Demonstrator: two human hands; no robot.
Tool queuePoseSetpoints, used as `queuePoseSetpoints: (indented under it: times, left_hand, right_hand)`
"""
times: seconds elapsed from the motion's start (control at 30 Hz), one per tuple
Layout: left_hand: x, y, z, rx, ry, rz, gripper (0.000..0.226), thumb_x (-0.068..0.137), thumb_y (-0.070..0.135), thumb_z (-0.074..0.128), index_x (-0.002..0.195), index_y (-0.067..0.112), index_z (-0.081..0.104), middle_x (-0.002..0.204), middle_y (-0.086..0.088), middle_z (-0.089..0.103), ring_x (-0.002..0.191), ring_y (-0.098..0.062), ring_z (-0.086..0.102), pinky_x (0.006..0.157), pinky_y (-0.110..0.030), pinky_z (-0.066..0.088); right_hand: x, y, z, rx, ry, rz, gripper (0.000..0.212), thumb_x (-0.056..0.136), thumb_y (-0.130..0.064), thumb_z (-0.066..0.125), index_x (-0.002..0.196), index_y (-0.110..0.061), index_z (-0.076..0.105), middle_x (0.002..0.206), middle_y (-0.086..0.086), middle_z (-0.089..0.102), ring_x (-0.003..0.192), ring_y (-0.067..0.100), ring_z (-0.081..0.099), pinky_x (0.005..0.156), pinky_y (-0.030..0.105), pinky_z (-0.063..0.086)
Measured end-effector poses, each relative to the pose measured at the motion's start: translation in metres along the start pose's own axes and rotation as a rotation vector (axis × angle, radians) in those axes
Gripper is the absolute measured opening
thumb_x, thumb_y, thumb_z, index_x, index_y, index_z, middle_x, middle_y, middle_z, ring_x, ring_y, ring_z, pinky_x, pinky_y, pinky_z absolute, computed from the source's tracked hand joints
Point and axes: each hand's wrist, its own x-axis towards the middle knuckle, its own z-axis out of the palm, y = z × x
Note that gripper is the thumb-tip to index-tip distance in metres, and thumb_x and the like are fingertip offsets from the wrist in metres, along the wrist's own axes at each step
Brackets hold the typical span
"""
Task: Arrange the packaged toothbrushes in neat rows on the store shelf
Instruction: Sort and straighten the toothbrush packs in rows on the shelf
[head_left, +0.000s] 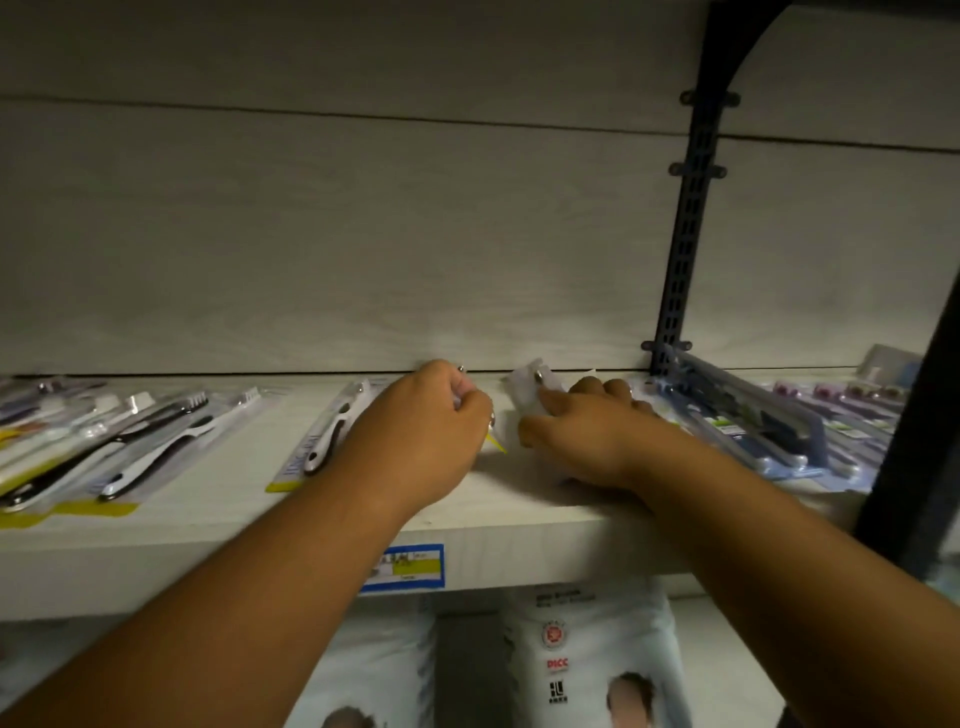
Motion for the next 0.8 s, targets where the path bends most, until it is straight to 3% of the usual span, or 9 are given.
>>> queuePoseSetpoints:
  times: [0.1, 0.17, 0.37, 0.57, 0.7, 0.8]
  left_hand:
    - [-0.002, 0.002, -0.002, 0.046, -0.082, 0.018, 0.030, 0.098, 0.037, 0.042, 0.093, 0.021, 0.067, 0.082, -0.003, 0.068, 0.072, -0.018, 0.062, 0.066, -0.033, 0.050]
    - [-0.003, 0.001, -0.003, 0.033, -0.128, 0.018, 0.034, 0.100, 0.035, 0.039, 0.097, 0.016, 0.068, 0.085, -0.011, 0.067, 0.071, -0.020, 0.059, 0.063, -0.033, 0.047]
    - [-0.005, -0.001, -0.007, 0.062, -0.182, 0.026, 0.028, 0.101, 0.031, 0.040, 0.097, 0.020, 0.065, 0.086, -0.007, 0.068, 0.075, -0.023, 0.063, 0.059, -0.032, 0.045]
    - [0.000, -0.005, -0.004, 0.123, -0.223, 0.030, 0.023, 0.103, 0.030, 0.037, 0.104, 0.020, 0.057, 0.086, -0.006, 0.064, 0.066, -0.017, 0.052, 0.056, -0.030, 0.040]
    - [0.002, -0.008, 0.000, 0.249, -0.261, 0.073, 0.027, 0.103, 0.031, 0.035, 0.121, 0.021, 0.053, 0.104, -0.005, 0.063, 0.088, -0.021, 0.060, 0.075, -0.036, 0.052]
    - [0.002, -0.009, 0.001, 0.327, -0.306, 0.093, 0.035, 0.101, 0.034, 0.036, 0.133, 0.026, 0.049, 0.129, -0.006, 0.056, 0.111, -0.025, 0.055, 0.093, -0.045, 0.050]
  right_hand:
    - [-0.001, 0.000, 0.003, -0.031, -0.024, 0.006, 0.076, 0.095, -0.061, 0.036, 0.161, -0.029, 0.015, 0.167, 0.013, 0.016, 0.152, 0.037, 0.010, 0.120, 0.059, 0.014]
    - [0.000, 0.000, 0.005, -0.054, -0.011, 0.004, 0.076, 0.096, -0.060, 0.034, 0.162, -0.027, 0.015, 0.170, 0.009, 0.008, 0.155, 0.033, 0.001, 0.123, 0.059, 0.006]
    - [-0.011, -0.011, 0.003, -0.037, -0.033, -0.079, 0.065, 0.100, -0.042, 0.038, 0.161, -0.026, 0.022, 0.168, 0.010, 0.021, 0.156, 0.026, 0.007, 0.123, 0.055, -0.006]
    - [-0.011, -0.011, 0.005, -0.103, -0.004, -0.051, 0.056, 0.096, -0.043, 0.043, 0.146, -0.020, 0.046, 0.153, 0.012, 0.043, 0.146, 0.030, 0.027, 0.122, 0.060, 0.003]
    - [-0.007, -0.003, 0.007, -0.132, 0.036, -0.064, 0.059, 0.096, -0.047, 0.040, 0.150, -0.024, 0.041, 0.153, 0.008, 0.043, 0.144, 0.030, 0.028, 0.118, 0.061, 0.009]
    - [-0.005, 0.009, 0.004, -0.157, -0.009, -0.130, 0.065, 0.098, -0.058, 0.031, 0.156, -0.028, 0.031, 0.163, 0.002, 0.029, 0.147, 0.032, 0.024, 0.118, 0.058, 0.021]
